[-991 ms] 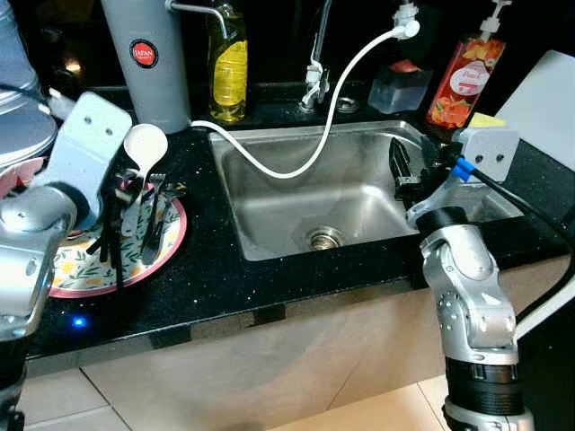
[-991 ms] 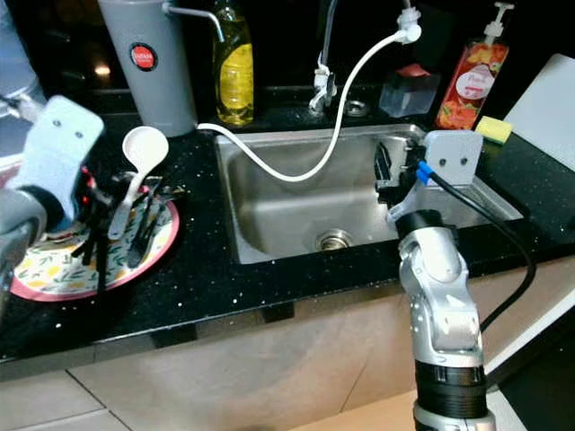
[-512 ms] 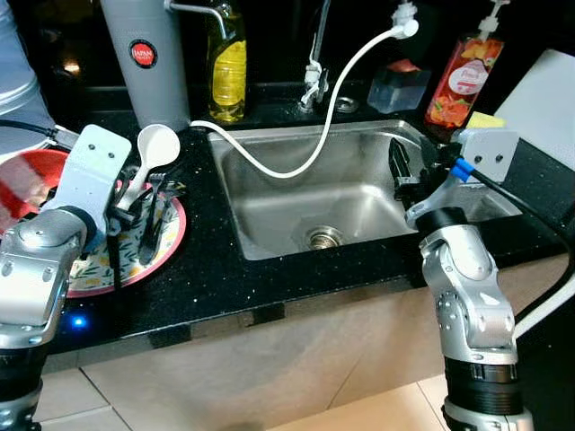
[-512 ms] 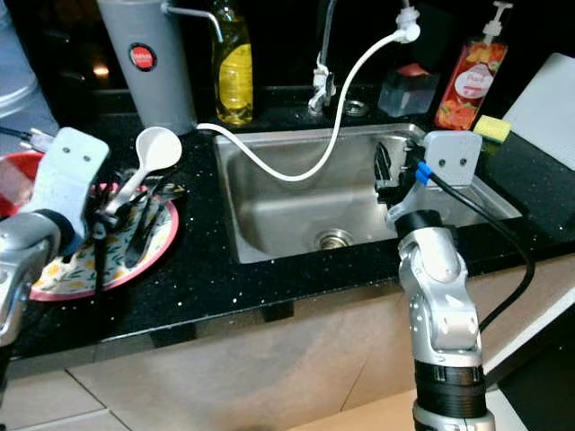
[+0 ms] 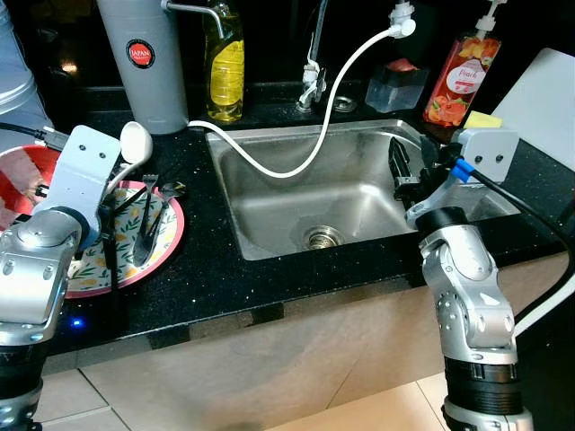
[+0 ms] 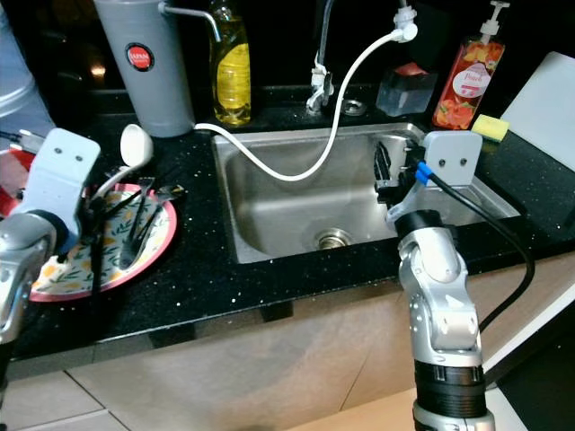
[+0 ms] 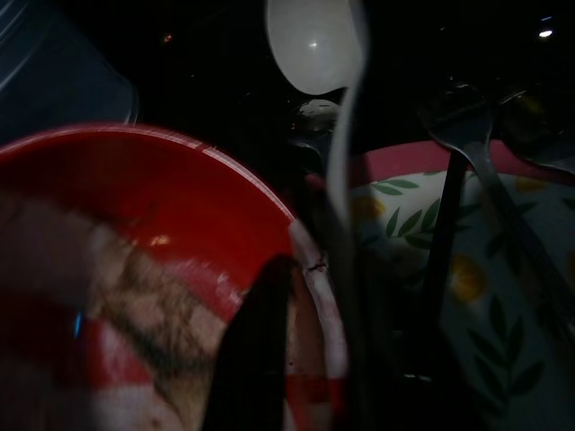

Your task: Kitchen organization

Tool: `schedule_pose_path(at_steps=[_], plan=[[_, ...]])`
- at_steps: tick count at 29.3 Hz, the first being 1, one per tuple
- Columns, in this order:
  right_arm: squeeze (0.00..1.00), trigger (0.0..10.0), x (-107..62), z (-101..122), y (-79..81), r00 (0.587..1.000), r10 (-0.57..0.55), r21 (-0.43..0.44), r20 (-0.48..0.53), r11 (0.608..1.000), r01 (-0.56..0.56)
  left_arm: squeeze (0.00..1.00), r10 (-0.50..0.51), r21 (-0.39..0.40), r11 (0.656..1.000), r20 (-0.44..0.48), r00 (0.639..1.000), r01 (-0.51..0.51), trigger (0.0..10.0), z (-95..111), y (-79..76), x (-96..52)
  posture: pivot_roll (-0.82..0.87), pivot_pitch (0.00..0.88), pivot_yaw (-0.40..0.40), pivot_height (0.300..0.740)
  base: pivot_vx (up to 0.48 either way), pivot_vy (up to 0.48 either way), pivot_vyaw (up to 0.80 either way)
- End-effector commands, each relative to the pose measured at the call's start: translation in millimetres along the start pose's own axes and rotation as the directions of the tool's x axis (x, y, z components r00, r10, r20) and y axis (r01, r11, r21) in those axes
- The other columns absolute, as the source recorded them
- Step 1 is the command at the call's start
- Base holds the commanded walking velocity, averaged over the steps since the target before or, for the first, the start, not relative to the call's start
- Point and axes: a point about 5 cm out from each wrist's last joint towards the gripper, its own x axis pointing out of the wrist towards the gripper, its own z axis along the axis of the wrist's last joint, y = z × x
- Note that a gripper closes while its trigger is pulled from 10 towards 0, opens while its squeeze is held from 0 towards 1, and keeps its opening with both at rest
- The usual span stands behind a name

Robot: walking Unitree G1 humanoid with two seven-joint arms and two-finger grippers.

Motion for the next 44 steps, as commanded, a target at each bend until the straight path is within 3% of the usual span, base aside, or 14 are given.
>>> schedule_pose_path(at_steps=[1,10,11,17,20,21,25,27,30,34,37,39,42,44], plan=[[0.00,10.0,0.3,-2,-0.8,1.000,-0.003,-0.003,-0.005,1.000,0.003,0.00,0.010,-0.008,1.000,-0.016,1.000,-0.011,0.0,-4,-1.6,2.4,-0.08,0.093,-0.048,0.740,0.000,0.000,0.00],[0.00,10.0,0.7,-2,-2.1,1.000,-0.005,-0.006,-0.007,1.000,0.005,0.00,0.055,0.065,0.996,0.065,0.996,-0.059,0.0,10,1.1,4.2,-0.08,0.094,-0.056,0.740,0.000,0.000,0.00],[0.00,10.0,0.7,-2,-2.2,1.000,-0.005,-0.006,-0.007,1.000,0.005,0.00,0.069,0.094,0.992,0.115,0.991,-0.080,10.0,16,2.1,3.4,-0.08,0.094,-0.056,0.740,0.000,0.000,0.00],[0.00,10.0,1.2,-1,-1.8,1.000,-0.006,-0.005,-0.004,1.000,0.006,0.00,0.083,0.169,0.973,0.377,0.923,-0.157,10.0,53,6.1,-4.8,-0.09,0.093,-0.058,0.740,0.000,0.000,0.00],[0.00,10.0,1.7,1,-1.8,1.000,-0.003,-0.005,0.002,1.000,0.003,0.00,-0.013,0.193,0.978,0.439,0.898,-0.080,10.0,62,2.3,-9.2,-0.09,0.093,-0.058,0.740,0.000,0.000,0.00],[0.00,10.0,2.6,4,-2.9,1.000,0.000,-0.001,0.013,1.000,0.000,0.00,-0.134,0.250,0.968,0.483,0.865,0.011,10.0,70,-5.4,-14.8,-0.09,0.093,-0.061,0.740,0.000,0.000,0.00],[0.00,10.0,5.7,12,1.2,0.998,0.041,0.007,0.044,0.999,-0.041,0.00,-0.327,0.397,0.909,0.493,0.806,0.125,10.0,79,-22.7,-21.5,-0.09,0.091,-0.055,0.740,0.000,0.000,0.00],[0.00,10.0,6.0,13,2.1,0.998,0.045,0.009,0.047,0.999,-0.045,0.00,-0.342,0.417,0.900,0.490,0.802,0.129,10.0,78,-23.7,-20.8,-0.09,0.091,-0.055,0.740,0.000,0.000,0.00],[0.00,10.0,6.8,18,9.1,0.994,0.084,0.056,0.063,0.995,-0.088,0.00,-0.439,0.496,0.850,0.479,0.760,0.178,10.0,74,-39.2,-22.6,-0.09,0.090,-0.057,0.740,0.000,0.000,0.00],[0.00,10.0,7.4,24,24.8,0.979,0.187,0.064,0.081,0.979,-0.192,0.00,-0.472,0.543,0.816,0.425,0.772,0.199,10.0,65,-48.4,-16.4,-0.11,0.089,-0.047,0.740,0.000,0.000,0.00],[0.00,10.0,7.0,25,26.9,0.976,0.203,0.069,0.080,0.976,-0.208,0.00,-0.432,0.498,0.846,0.434,0.791,0.189,10.0,64,-44.4,-12.1,-0.11,0.090,-0.050,0.740,0.000,0.000,0.00],[0.00,10.0,6.2,24,26.6,0.976,0.204,0.072,0.076,0.975,-0.209,0.00,-0.347,0.458,0.880,0.444,0.826,0.123,10.0,63,-35.7,-5.9,-0.11,0.090,-0.051,0.740,0.000,0.000,0.00],[0.00,10.0,4.4,19,24.2,0.979,0.195,0.070,0.057,0.978,-0.199,0.00,-0.073,0.276,0.960,0.397,0.915,-0.044,10.0,56,-6.6,8.8,-0.10,0.090,-0.052,0.740,0.000,0.000,0.00],[0.00,10.0,4.1,18,23.6,0.980,0.194,0.070,0.051,0.978,-0.197,0.00,0.022,0.202,0.974,0.358,0.934,-0.100,10.0,49,4.2,12.6,-0.10,0.089,-0.054,0.740,0.000,0.000,0.00]])
